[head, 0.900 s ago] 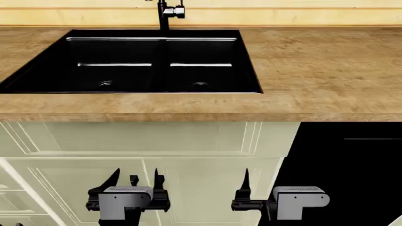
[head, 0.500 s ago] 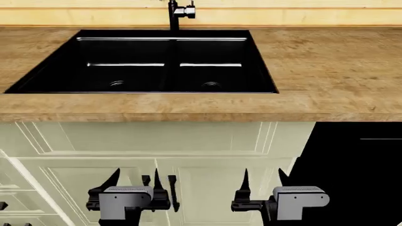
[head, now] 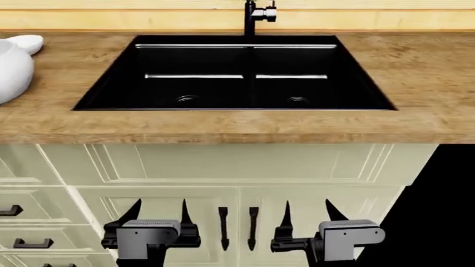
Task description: Stack the bowls in the sink.
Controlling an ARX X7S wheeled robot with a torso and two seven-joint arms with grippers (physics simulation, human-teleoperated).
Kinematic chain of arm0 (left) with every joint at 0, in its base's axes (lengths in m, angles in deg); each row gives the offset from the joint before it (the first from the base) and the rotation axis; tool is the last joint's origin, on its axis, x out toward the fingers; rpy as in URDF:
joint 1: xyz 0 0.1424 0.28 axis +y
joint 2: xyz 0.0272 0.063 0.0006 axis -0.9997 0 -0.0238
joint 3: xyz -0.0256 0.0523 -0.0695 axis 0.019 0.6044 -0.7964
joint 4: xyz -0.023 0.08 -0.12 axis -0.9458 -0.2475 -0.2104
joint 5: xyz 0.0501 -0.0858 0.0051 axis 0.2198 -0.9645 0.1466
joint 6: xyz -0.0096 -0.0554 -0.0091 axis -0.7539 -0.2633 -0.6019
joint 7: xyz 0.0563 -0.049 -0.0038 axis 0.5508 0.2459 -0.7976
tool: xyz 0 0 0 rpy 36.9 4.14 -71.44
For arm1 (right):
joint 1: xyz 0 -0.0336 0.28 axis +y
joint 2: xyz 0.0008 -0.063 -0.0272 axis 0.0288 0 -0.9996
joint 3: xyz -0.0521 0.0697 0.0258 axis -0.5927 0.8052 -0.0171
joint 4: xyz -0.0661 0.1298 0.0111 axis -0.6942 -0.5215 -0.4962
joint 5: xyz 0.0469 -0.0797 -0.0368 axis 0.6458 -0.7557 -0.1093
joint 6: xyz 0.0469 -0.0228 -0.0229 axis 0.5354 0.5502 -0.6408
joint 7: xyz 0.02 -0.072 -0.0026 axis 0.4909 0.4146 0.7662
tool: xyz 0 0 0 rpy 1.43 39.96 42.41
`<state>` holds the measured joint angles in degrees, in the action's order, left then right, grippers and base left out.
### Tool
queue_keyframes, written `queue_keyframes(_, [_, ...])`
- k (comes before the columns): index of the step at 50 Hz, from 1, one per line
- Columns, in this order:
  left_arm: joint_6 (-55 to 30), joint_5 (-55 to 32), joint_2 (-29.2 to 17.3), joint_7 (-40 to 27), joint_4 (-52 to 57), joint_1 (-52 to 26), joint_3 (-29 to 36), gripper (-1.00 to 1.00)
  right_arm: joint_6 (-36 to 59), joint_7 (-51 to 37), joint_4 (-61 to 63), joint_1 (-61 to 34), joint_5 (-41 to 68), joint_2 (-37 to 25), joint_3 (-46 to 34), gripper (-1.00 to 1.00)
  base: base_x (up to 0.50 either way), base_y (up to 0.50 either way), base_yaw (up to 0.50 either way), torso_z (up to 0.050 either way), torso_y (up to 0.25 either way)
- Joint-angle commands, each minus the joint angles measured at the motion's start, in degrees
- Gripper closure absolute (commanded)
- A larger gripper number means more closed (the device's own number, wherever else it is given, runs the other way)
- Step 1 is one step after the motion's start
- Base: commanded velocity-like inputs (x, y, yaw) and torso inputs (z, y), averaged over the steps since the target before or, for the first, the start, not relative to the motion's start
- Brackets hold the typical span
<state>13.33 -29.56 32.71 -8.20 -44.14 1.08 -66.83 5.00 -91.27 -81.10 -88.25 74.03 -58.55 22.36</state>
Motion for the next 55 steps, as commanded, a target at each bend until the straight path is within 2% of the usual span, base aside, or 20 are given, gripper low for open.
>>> queue_keyframes(1, [-0.11,-0.68,-0.78,-1.02,0.10,-0.06,0.92,-1.00,-0.32,-0.90,-0.45,-0.26,0.32,-0.89,-1.13,-1.00,0.00,0.50,0.00,0.000,0.000])
queue_keyframes(55, [0.29,-3.65,-3.30,-4.18,-0.33,-0.58,3.76,-1.00,-1.37,-3.13,-0.26,-0.35,1.10,-3.66,-5.13,-1.00,-0.04,0.50,0.00,0.000,0.000])
